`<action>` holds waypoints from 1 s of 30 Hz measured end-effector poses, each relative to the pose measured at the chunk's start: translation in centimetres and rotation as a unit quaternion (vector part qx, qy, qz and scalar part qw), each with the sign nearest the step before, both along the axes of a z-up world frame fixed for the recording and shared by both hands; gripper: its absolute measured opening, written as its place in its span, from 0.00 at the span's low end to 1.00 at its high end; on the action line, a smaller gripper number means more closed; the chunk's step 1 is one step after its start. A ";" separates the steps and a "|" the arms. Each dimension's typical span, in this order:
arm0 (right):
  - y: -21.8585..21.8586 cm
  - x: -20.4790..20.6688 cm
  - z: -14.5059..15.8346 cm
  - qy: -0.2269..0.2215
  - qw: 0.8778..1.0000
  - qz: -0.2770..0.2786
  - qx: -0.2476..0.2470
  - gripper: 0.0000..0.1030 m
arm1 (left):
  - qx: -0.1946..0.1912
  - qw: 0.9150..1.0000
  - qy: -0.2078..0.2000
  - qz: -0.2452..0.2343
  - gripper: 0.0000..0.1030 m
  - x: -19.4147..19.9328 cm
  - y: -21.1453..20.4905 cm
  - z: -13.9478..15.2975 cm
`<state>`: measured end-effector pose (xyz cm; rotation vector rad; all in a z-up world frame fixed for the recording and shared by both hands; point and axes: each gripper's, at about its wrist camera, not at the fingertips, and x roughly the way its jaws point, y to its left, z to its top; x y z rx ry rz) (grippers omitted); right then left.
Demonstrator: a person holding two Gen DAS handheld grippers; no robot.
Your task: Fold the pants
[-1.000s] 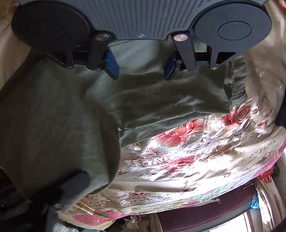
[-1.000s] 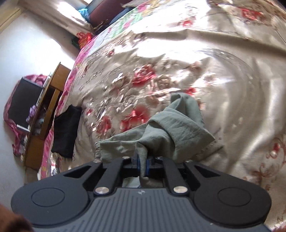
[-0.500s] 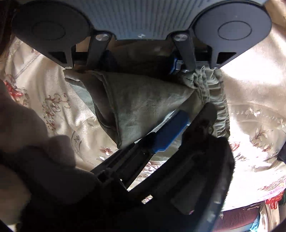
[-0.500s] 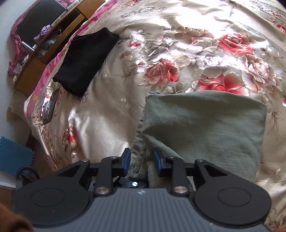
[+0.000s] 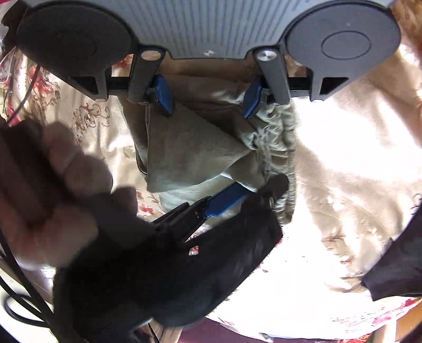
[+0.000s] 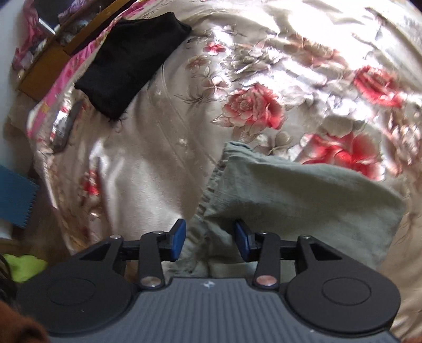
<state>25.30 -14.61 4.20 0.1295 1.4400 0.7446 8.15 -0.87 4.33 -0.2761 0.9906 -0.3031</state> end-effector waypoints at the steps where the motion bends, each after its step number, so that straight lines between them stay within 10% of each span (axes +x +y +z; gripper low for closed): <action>1: -0.4 0.4 0.2 0.019 0.999 -0.011 0.025 0.41 | 0.005 1.000 -0.002 0.001 0.68 -0.3 0.0 0.3; 11: -0.1 2.1 2.8 -0.151 0.983 0.091 -0.051 0.43 | 0.007 0.999 -0.026 0.021 0.69 -0.9 0.7 3.1; 24: 2.8 2.3 0.9 -0.175 0.951 0.248 -0.067 0.57 | 0.020 1.000 0.006 0.010 0.80 -0.6 -2.5 0.9; 25: 3.0 2.6 0.5 -0.165 0.952 0.246 -0.070 0.55 | 0.025 1.000 0.013 0.013 0.80 -0.2 -2.6 0.5; 27: 3.1 3.2 -0.2 -0.141 0.957 0.242 -0.080 0.16 | 0.039 0.999 0.030 0.012 0.76 0.5 -2.8 -0.3; 30: 2.4 3.9 0.0 -0.116 0.963 0.227 -0.082 0.09 | 0.063 0.998 0.020 0.002 0.47 0.7 -2.7 -0.4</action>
